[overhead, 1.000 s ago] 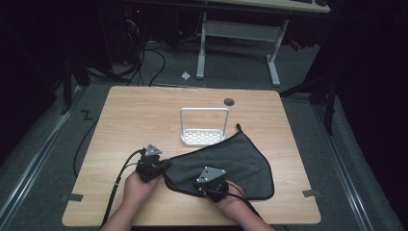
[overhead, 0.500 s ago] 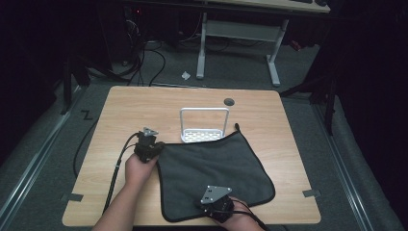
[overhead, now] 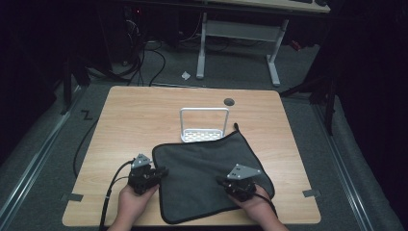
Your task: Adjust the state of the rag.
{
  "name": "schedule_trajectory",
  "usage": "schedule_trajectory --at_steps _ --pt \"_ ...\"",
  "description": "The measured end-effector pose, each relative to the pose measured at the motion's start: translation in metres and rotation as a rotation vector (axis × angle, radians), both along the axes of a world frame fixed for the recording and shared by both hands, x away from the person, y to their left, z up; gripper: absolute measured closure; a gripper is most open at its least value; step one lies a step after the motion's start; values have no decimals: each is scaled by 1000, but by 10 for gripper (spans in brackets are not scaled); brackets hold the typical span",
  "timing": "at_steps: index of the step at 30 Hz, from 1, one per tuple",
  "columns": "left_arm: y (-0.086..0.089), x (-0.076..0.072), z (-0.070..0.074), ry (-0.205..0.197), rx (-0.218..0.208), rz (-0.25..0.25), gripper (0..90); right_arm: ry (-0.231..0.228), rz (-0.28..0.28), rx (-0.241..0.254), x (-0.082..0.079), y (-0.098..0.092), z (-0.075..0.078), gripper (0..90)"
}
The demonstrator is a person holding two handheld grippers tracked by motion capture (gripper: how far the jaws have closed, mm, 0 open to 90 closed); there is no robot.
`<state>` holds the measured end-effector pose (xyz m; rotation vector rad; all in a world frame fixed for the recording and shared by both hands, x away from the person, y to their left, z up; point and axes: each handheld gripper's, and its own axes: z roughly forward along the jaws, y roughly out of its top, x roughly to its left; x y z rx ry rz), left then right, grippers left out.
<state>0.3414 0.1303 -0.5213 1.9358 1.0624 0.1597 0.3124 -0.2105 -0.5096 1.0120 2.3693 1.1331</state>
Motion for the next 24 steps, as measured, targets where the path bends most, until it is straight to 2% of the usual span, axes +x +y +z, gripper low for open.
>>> schedule_trajectory --at_steps 1,3,4,5,6,7,8,11,12,13,15,16,17,19,21,22,23,24 --pt "-4 -3 -2 12 14 -22 754 -2 -23 3 3 -6 1 898" --pt "-13 -8 -10 28 84 -53 759 -25 -74 -11 10 -18 3 897" --pt "-13 -8 -10 28 84 -53 765 -31 -100 -16 14 -24 4 893" --pt "-13 -9 -11 21 79 -50 765 -31 -100 -16 14 -24 4 893" --pt "-12 -9 -11 32 73 -53 767 -47 -173 -47 24 -35 2 888" --pt "-11 -10 -11 38 71 -56 768 -54 -203 -78 31 -40 1 888" --pt "-10 -11 -10 36 76 -63 768 -54 -203 -78 31 -40 1 888" --pt "-5 -15 -11 33 74 -73 775 -35 -275 -175 49 -53 -9 888" --pt "-3 -17 -11 30 72 -75 780 -20 -291 -191 52 -56 -13 889" --pt "-1 -19 -12 28 71 -74 783 -23 -299 -216 49 -60 -18 894" --pt "4 -25 -12 17 77 -70 784 -24 -294 -202 43 -62 -18 896" --pt "7 -27 -12 17 83 -68 789 3 -293 -174 28 -66 -18 899" --pt "11 -28 -11 24 84 -63 789 3 -293 -174 28 -66 -18 899" --pt "19 -28 -11 34 79 -44 789 17 -285 -156 12 -70 -17 898" --pt "24 -24 -9 41 77 -32 771 21 -288 -152 3 -72 -16 889" --pt "25 -20 -7 30 76 -20 733 -5 -298 -139 5 -74 -12 858" --pt "25 -14 -3 19 69 -3 733 -5 -298 -139 5 -74 -12 858" --pt "24 -6 0 11 55 9 710 -24 -315 -134 18 -73 -8 828"
